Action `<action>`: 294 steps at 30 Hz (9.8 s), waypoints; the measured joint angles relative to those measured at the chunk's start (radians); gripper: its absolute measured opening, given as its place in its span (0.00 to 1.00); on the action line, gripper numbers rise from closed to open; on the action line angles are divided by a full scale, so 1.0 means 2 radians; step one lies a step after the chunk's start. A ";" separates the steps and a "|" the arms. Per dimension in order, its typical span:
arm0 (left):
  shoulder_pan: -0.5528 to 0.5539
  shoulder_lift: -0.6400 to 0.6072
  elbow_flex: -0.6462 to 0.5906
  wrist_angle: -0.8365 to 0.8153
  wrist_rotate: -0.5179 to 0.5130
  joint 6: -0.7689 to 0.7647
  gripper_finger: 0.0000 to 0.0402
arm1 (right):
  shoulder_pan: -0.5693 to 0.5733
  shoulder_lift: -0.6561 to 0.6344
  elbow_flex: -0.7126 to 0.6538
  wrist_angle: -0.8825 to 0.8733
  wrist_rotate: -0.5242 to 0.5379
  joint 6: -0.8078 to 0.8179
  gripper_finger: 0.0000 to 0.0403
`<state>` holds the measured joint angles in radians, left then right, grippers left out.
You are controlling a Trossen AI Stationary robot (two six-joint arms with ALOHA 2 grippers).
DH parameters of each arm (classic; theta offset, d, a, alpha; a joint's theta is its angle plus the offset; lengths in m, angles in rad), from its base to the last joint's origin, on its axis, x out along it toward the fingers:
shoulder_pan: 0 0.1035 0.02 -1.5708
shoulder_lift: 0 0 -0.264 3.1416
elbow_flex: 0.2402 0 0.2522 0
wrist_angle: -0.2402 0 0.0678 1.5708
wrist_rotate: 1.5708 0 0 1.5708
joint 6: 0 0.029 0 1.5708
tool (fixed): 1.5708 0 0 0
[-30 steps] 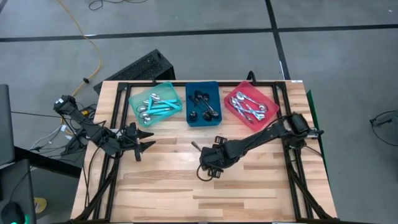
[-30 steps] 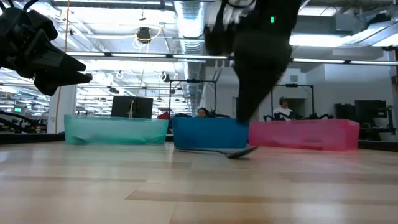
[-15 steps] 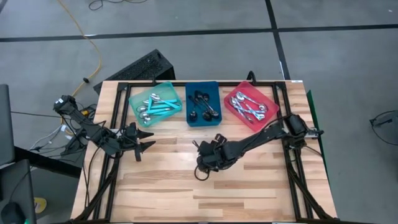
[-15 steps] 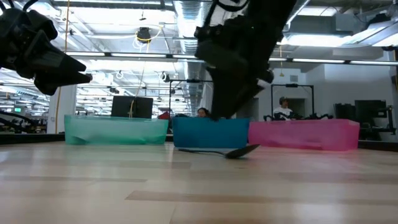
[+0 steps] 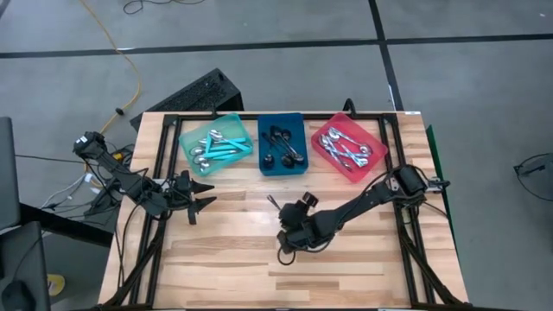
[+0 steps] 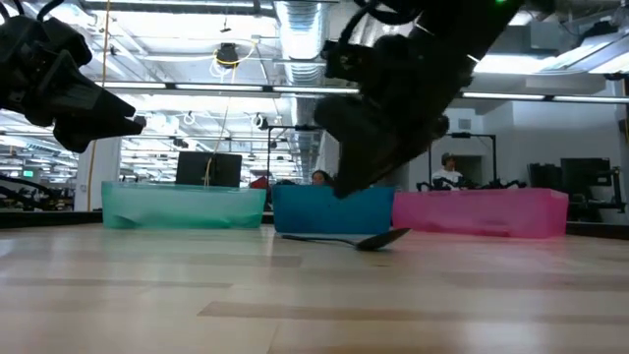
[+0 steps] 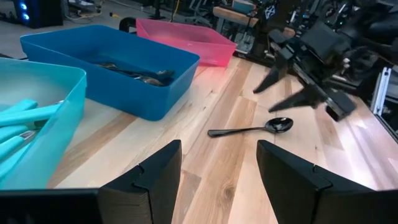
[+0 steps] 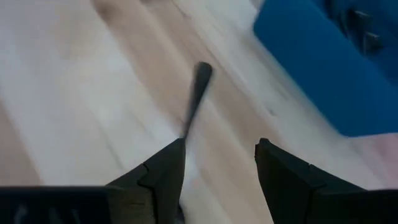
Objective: Sort silverware by color (type)
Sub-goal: Put the black spoon into the blue bin, then return to Home Position
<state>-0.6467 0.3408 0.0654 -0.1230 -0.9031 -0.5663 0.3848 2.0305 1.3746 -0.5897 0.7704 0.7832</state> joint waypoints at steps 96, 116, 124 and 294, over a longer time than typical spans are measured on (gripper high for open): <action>0.000 0.010 0.000 0.000 -0.010 -0.009 0.48 | -0.087 -0.122 -0.115 0.218 -0.149 -0.097 0.06; 0.000 0.011 0.000 0.000 -0.010 -0.006 0.48 | -0.191 -0.122 -0.115 0.307 -0.151 -0.153 0.06; 0.000 0.011 0.000 0.000 -0.010 -0.006 0.48 | -0.226 -0.122 -0.115 0.319 -0.150 -0.157 0.06; 0.000 0.023 0.000 -0.001 -0.023 -0.003 0.48 | -0.326 0.008 0.034 0.105 -0.214 -0.175 0.06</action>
<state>-0.6464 0.3862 0.0652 -0.1249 -0.9485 -0.5716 -0.2664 2.0471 1.4426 -0.3794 0.3429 0.4338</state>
